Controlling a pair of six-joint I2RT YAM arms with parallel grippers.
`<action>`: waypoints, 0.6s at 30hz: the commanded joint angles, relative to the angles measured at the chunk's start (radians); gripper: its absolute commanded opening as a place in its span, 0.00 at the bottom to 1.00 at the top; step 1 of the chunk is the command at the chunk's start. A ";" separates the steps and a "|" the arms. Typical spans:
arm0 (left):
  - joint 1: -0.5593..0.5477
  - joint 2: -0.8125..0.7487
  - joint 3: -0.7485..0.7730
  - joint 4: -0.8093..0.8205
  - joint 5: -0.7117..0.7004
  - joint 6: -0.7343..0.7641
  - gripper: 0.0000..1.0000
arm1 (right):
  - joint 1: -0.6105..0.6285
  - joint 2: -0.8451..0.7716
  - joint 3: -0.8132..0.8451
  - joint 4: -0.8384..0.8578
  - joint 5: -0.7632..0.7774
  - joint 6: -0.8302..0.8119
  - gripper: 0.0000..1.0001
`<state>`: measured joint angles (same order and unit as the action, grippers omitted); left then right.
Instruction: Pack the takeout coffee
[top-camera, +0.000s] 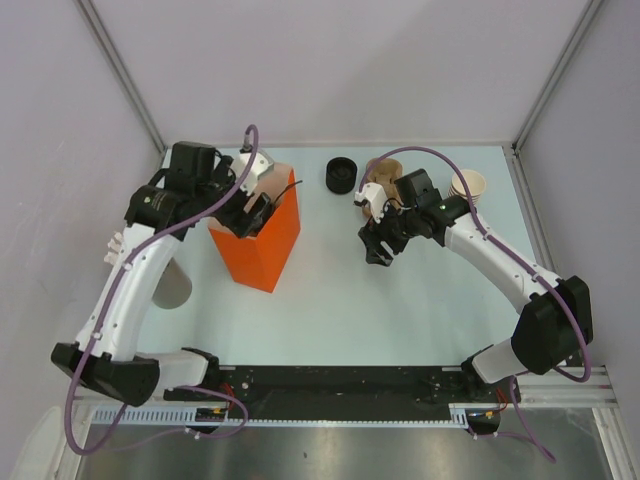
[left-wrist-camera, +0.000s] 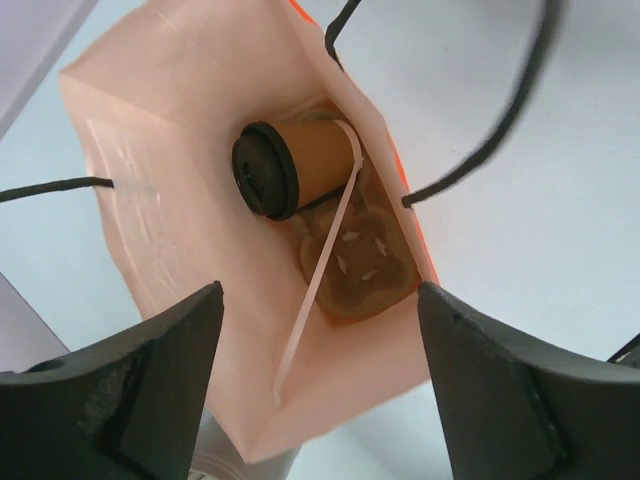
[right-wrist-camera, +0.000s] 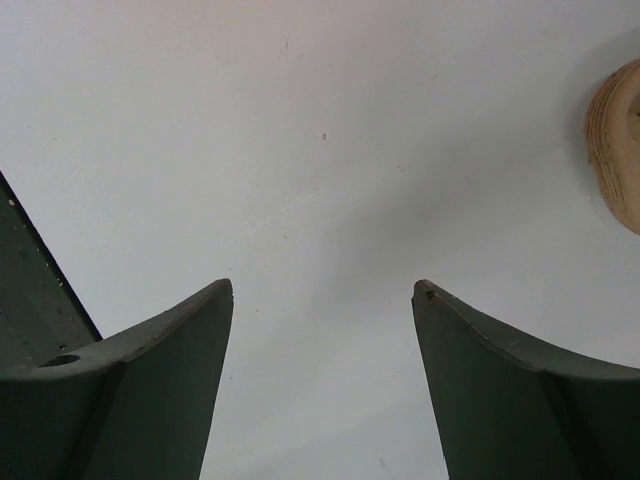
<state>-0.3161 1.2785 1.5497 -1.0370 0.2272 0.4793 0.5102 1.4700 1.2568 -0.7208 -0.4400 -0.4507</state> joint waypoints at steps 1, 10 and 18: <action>-0.008 -0.100 0.001 0.049 0.043 -0.018 0.89 | -0.006 -0.017 0.000 0.014 0.004 -0.017 0.77; 0.080 -0.277 -0.037 0.149 0.145 -0.025 1.00 | -0.012 -0.023 0.000 0.014 -0.002 -0.016 0.79; 0.285 -0.349 -0.108 0.250 0.285 -0.097 0.99 | -0.022 -0.031 0.000 0.012 -0.009 -0.014 0.81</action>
<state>-0.1143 0.9455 1.4796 -0.8761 0.4068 0.4442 0.4995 1.4696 1.2568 -0.7212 -0.4408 -0.4503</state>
